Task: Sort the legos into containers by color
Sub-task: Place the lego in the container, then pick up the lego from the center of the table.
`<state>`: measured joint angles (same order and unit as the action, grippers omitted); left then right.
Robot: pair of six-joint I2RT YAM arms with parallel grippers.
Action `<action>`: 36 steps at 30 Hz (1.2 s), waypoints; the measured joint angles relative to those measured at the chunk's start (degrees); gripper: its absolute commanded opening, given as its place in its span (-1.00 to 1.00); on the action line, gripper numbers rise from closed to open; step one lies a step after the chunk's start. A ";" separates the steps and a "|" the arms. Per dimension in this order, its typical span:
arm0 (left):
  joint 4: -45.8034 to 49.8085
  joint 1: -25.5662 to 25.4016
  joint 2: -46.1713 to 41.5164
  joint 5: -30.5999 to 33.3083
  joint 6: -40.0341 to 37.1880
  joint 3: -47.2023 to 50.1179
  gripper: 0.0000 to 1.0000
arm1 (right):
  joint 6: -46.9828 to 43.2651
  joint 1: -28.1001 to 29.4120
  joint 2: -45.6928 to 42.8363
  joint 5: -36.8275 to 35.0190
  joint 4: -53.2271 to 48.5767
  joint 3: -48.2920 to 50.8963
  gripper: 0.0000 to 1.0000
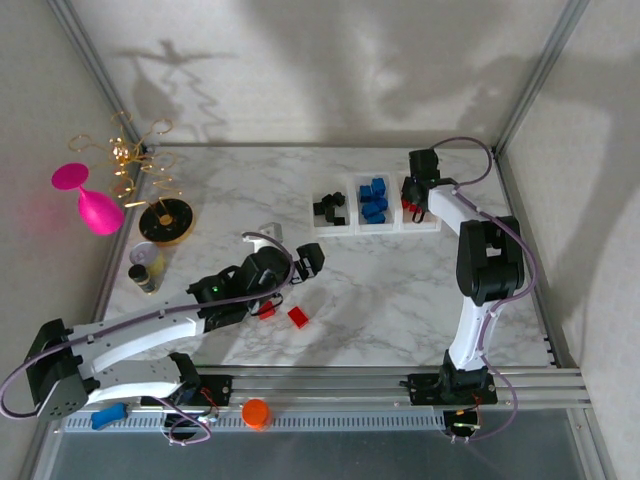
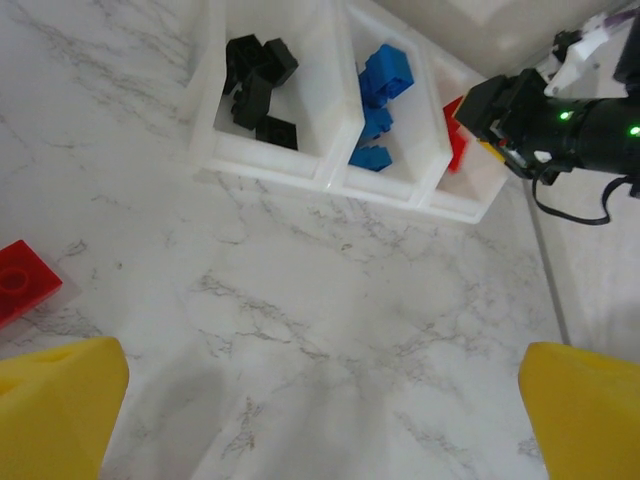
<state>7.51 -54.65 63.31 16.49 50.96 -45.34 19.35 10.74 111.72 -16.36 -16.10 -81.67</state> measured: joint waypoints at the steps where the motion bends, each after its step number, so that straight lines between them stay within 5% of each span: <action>1: 0.00 0.00 -0.39 0.04 0.00 0.00 0.99 | 0.11 0.00 -0.20 0.13 -0.04 0.00 0.10; 12: 2.14 0.00 -6.12 2.25 -0.20 0.13 0.99 | 1.20 3.67 -12.50 2.95 -0.52 5.49 0.25; 25: 12.20 0.07 -17.22 7.61 2.45 5.73 0.99 | 4.55 27.74 -22.16 8.04 1.77 24.24 0.44; 36: 19.54 0.11 -24.94 10.84 5.46 7.23 0.99 | 7.41 44.52 -12.85 8.94 8.70 20.72 0.66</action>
<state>27.05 -54.54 38.37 27.33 56.42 -38.11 26.76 55.27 98.87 -7.42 -7.40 -60.95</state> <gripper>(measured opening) 0.994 0.819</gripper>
